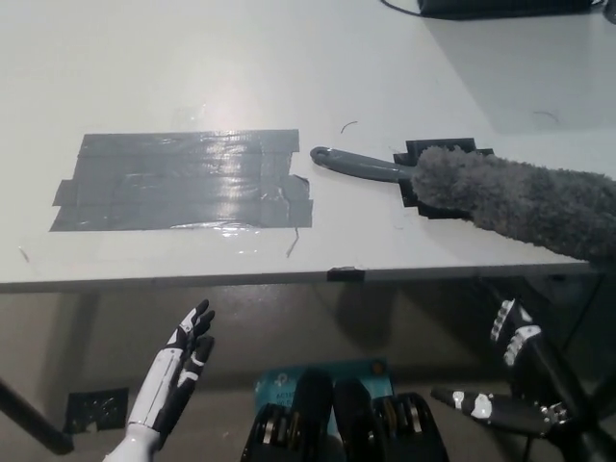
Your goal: A person hands a grey duster to the robot and the robot grabs it with its right hand and places it on the black marked spot infron tof it on the desk
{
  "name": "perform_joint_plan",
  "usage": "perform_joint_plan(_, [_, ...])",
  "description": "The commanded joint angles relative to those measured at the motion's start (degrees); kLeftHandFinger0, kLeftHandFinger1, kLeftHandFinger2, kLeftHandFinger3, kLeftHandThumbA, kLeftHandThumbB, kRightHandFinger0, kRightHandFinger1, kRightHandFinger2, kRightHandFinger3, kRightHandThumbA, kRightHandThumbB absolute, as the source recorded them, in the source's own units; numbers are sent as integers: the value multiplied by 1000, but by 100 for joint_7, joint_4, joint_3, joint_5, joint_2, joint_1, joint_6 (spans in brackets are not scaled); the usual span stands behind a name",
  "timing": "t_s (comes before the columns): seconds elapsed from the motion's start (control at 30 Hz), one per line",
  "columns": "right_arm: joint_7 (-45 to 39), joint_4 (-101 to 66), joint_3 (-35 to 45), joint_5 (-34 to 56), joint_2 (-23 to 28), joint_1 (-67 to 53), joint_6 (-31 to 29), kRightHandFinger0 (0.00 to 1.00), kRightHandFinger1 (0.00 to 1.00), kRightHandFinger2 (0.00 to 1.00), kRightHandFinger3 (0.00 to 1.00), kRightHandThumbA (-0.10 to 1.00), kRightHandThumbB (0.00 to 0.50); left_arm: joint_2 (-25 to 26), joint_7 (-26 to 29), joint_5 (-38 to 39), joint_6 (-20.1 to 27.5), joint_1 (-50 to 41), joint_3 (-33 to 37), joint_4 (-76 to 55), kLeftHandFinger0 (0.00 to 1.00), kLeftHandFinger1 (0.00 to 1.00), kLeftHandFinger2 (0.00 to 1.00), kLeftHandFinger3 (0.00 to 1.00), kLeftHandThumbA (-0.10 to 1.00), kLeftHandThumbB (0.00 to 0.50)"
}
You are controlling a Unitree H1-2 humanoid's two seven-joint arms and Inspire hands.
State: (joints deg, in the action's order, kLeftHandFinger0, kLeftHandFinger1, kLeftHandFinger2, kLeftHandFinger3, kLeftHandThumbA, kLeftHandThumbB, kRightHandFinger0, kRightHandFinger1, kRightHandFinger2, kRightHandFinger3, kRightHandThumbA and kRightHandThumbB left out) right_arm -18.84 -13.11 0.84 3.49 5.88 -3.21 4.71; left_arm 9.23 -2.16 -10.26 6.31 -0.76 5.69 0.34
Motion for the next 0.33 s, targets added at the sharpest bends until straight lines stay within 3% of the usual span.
perform_joint_plan(0.0, [293,836,-145,-422,17,254,-1387,1000,1000,1000,1000,1000,311,15,51,-30,355,128,-40,-120,1000,1000,1000,1000,1000,193])
perform_joint_plan(0.3, [417,976,-238,-553,32,64,-1451,1000,1000,1000,1000,1000,325,27,-24,55,386,-84,-8,-139,1000,1000,1000,1000,1000,173])
